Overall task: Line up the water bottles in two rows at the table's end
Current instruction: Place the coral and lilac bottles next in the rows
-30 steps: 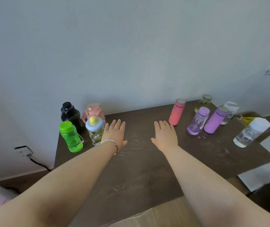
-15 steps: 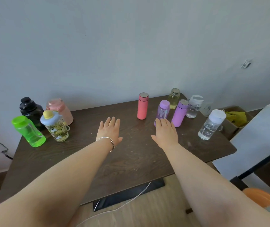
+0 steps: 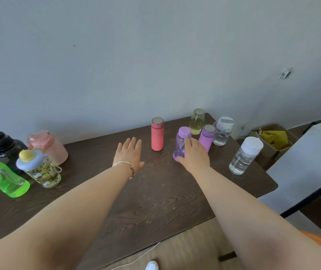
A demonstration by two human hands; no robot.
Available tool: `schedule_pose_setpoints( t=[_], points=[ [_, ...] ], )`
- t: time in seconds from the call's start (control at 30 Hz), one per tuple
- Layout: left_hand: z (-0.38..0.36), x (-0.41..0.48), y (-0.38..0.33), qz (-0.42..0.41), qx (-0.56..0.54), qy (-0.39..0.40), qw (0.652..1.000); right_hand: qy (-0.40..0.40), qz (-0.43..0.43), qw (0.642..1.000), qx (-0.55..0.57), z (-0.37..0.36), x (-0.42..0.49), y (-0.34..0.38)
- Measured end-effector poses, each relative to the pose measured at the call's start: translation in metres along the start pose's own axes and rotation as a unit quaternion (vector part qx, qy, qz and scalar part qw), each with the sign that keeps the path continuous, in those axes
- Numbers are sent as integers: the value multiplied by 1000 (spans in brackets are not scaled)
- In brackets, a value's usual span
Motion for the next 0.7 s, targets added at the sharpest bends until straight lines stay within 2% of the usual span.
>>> schedule_pose_setpoints(
  t=[0.37, 0.47, 0.6, 0.7],
  points=[
    [1, 115, -14, -32, -100, 13, 994, -6, -89, 995, 53, -9, 88, -38],
    [3, 141, -15, -30, -134, 21, 990, 3, -115, 988, 103, -21, 99, -45],
    [-6, 170, -21, -17, -215, 51, 975, 19, -158, 973, 165, -37, 110, -58],
    [-13, 187, -28, -5, -272, 49, 961, 14, -159, 969, 189, -44, 115, -62]
  ],
)
Point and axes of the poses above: each hand's wrist, its own x-axis towards the middle knuckle, its own z-axis out of the back of the hand, y = z × x, the point moved 10 cm from there along x, towards the middle knuckle, and after that the axes turned 8 degrees about y, right-handed, at the moved point
